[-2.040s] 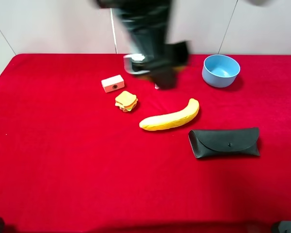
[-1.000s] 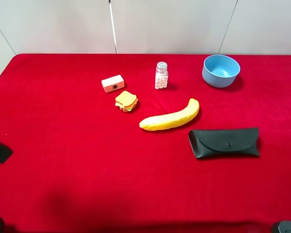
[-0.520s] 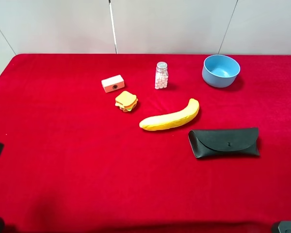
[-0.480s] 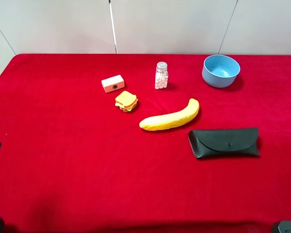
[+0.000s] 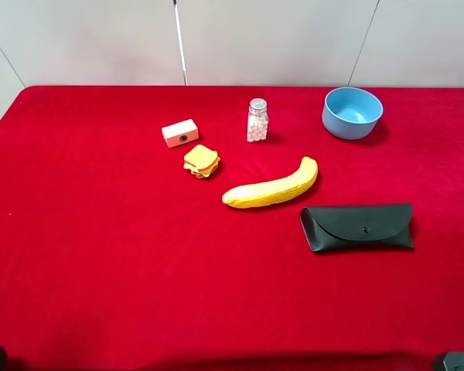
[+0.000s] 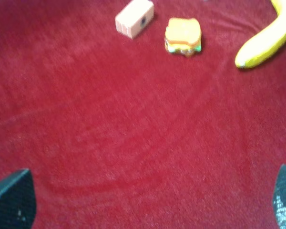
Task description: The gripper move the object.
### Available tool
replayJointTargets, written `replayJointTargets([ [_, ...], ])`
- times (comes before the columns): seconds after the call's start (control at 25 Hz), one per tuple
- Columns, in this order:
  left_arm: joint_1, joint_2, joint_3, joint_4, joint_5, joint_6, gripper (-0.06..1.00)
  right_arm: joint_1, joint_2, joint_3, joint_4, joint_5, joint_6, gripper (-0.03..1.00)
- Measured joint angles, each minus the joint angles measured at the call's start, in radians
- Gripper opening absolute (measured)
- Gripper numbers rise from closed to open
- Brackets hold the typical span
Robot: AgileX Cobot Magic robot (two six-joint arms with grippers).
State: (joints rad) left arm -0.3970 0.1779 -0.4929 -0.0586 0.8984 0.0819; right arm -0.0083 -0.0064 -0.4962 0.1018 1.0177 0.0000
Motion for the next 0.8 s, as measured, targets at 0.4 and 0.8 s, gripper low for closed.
replayJointTargets([
  [0.4, 0.043, -0.116, 0.002, 0.01, 0.171, -0.006, 0.99, 0.0, 0.0, 0.0, 0.0, 0.0, 0.0, 0.69],
  [0.8, 0.155, -0.182, 0.011, 0.011, 0.169, -0.013, 0.99, 0.0, 0.0, 0.0, 0.0, 0.0, 0.0, 0.69],
])
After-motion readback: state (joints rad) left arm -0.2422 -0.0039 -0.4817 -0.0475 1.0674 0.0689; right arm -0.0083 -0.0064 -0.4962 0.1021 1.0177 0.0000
